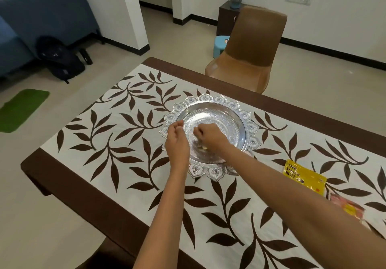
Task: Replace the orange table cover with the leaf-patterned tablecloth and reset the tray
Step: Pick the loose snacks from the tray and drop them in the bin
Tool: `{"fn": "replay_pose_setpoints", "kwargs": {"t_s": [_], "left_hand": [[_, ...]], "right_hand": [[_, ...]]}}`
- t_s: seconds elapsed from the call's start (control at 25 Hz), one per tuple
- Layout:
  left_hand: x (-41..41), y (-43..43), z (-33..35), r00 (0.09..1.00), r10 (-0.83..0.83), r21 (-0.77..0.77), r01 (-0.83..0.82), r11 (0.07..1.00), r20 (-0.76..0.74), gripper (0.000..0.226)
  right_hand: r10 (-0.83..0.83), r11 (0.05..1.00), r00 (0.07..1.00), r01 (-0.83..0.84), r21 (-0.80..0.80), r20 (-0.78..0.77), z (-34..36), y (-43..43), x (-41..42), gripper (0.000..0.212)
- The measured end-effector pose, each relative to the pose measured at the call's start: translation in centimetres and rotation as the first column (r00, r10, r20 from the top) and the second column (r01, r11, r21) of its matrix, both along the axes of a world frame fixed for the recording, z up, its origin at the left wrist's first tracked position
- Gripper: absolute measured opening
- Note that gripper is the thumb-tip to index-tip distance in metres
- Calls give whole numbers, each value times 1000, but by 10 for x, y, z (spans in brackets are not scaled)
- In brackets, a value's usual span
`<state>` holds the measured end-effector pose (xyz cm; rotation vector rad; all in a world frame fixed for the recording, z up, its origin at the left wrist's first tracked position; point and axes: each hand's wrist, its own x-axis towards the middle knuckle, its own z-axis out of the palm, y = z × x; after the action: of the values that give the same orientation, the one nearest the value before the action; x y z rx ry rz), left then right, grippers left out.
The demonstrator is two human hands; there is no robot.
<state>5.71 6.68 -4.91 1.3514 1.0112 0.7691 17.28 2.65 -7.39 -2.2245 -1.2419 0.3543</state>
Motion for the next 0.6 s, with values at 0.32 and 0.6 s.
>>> {"fn": "replay_pose_setpoints", "kwargs": {"t_s": [0.32,0.6], "left_hand": [[50,-8,10,812,315,-829,327,453,492,37],[54,-5,14,736,460,-865,377,331,497,33]], "right_hand": [[-74,854,733,396,336,-676,39,2,-19,25],[-6,742,774,428,516,-633,46,-12,-7,25]]}}
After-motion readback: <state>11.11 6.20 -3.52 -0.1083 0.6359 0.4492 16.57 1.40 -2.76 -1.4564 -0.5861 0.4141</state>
